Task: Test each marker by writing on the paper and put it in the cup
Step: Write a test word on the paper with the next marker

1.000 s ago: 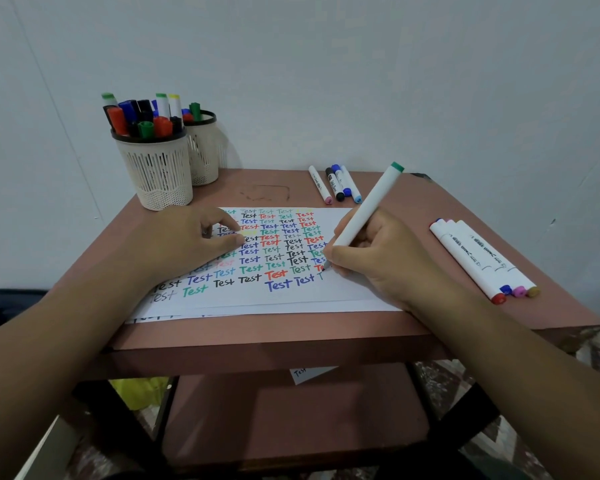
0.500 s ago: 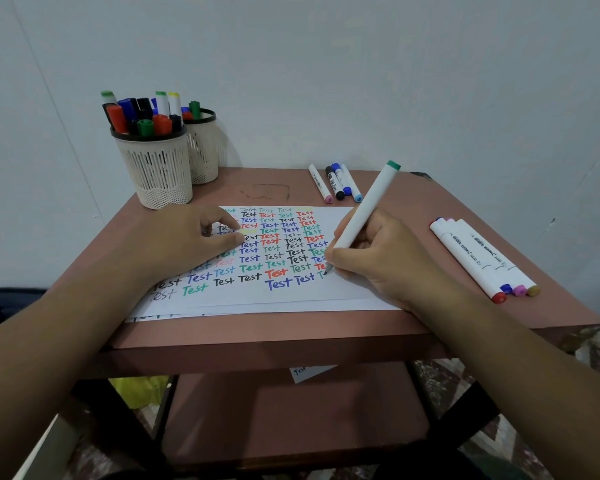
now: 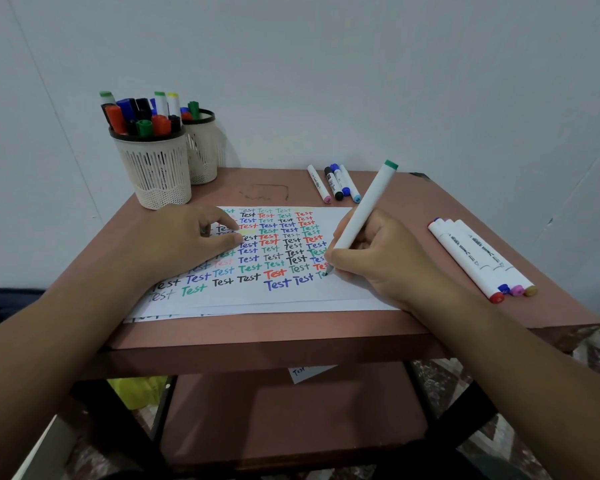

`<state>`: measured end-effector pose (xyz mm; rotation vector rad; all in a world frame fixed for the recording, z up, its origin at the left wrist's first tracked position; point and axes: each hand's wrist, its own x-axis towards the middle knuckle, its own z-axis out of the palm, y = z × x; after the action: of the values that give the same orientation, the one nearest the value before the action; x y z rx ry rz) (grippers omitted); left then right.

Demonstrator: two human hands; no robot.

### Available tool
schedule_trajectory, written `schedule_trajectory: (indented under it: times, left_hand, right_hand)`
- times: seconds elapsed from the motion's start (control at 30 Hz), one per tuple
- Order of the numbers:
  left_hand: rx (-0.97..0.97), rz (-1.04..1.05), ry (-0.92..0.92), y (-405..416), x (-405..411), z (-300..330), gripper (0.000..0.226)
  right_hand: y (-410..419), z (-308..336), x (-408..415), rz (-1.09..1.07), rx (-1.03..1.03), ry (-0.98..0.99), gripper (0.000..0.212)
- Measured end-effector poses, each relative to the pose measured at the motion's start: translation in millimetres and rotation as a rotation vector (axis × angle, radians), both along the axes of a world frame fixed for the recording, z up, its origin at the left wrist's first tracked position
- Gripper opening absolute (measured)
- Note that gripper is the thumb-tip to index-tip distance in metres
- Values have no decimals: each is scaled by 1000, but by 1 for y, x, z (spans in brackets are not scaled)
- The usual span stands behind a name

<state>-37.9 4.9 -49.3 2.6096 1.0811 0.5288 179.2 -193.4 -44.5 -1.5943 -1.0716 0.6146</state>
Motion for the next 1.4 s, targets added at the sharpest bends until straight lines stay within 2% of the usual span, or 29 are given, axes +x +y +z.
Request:
schedule_trajectory:
  times: [0.17,0.47,0.67,1.1,1.4]
  left_hand:
    - [-7,6,0,0,0,0,36]
    - [-11,1,-4,-1,1,1,36]
    - [-10,3,-19,-1,0,0,35]
    - [-23,-4,-21,-2,0,1,34]
    - [-11,-4,-19,-4,0,2,32]
  right_hand:
    - [0,2,-1,-29,14,80,27]
    - [-1,4,-3,-46,-12,25,26]
    - [-1,3,-3,-27,2,78,26]
    - [-2,3,-3,-9,-4,42,26]
    - [0,2,1,-82,12,5,26]
